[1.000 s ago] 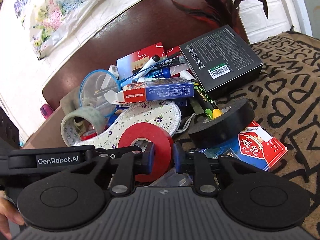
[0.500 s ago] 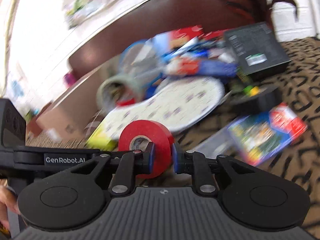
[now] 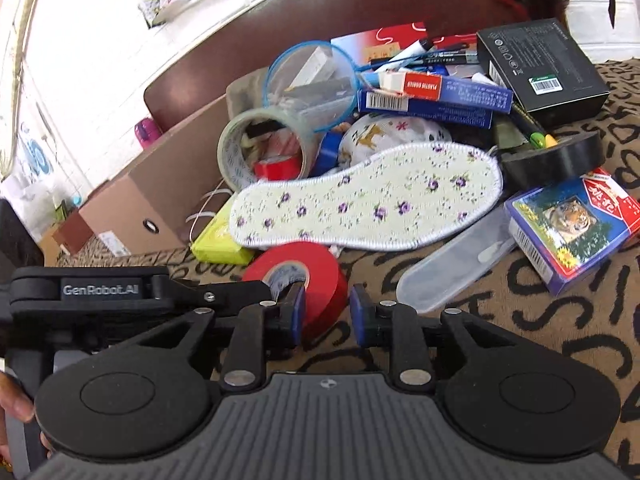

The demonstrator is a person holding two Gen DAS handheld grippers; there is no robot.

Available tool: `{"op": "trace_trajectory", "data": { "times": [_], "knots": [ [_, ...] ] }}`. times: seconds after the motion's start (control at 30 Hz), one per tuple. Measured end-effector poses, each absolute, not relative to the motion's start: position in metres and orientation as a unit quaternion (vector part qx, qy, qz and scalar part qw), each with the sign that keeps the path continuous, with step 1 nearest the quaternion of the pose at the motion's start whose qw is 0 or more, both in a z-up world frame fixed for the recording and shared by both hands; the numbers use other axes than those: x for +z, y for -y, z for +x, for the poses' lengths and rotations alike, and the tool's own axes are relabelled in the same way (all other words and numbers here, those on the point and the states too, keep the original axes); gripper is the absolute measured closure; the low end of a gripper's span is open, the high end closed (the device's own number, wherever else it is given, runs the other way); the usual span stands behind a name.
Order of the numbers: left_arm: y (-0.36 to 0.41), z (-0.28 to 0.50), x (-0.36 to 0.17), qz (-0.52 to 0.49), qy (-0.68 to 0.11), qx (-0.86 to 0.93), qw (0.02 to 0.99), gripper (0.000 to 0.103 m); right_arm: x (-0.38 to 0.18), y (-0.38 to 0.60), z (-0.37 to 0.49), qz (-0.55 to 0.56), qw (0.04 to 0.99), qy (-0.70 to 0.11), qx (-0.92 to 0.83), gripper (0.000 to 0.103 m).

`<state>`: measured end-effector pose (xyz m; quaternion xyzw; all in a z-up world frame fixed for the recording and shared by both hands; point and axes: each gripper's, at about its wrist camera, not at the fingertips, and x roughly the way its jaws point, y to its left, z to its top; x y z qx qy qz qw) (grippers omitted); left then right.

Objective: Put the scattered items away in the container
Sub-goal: 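Lift the red tape roll with the left gripper over the white box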

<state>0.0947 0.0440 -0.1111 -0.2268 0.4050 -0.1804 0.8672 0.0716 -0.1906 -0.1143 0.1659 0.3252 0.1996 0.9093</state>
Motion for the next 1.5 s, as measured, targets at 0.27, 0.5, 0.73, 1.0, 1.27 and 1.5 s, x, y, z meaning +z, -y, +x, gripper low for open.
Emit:
{"op": "trace_trajectory", "data": {
  "times": [0.27, 0.5, 0.73, 1.0, 1.27, 1.5],
  "knots": [
    [-0.04, 0.112, -0.122, -0.212, -0.408, -0.192, 0.867, 0.048, -0.12, 0.189, 0.088, 0.194, 0.899, -0.338, 0.201, 0.075],
    [-0.041, 0.114, -0.125, -0.194, -0.401, -0.204, 0.872, 0.055, -0.128, 0.189, 0.1, 0.213, 0.89, -0.35, 0.203, 0.07],
    [-0.043, 0.101, -0.116, -0.192, -0.4, -0.202, 0.873, 0.056, -0.118, 0.185, 0.088, 0.197, 0.89, -0.357, 0.204, 0.073],
    [-0.075, 0.083, -0.065, -0.189, -0.329, -0.186, 0.906, 0.057, -0.066, 0.151, 0.085, 0.148, 0.907, -0.307, 0.247, 0.073],
    [-0.15, 0.098, 0.002, -0.211, -0.268, -0.151, 0.928, 0.056, 0.01, 0.076, 0.127, 0.09, 0.903, -0.284, 0.31, 0.073],
    [-0.223, 0.141, 0.057, -0.24, -0.232, -0.103, 0.937, 0.06, 0.072, -0.01, 0.177, 0.041, 0.899, -0.267, 0.344, 0.074]
  ]
}}
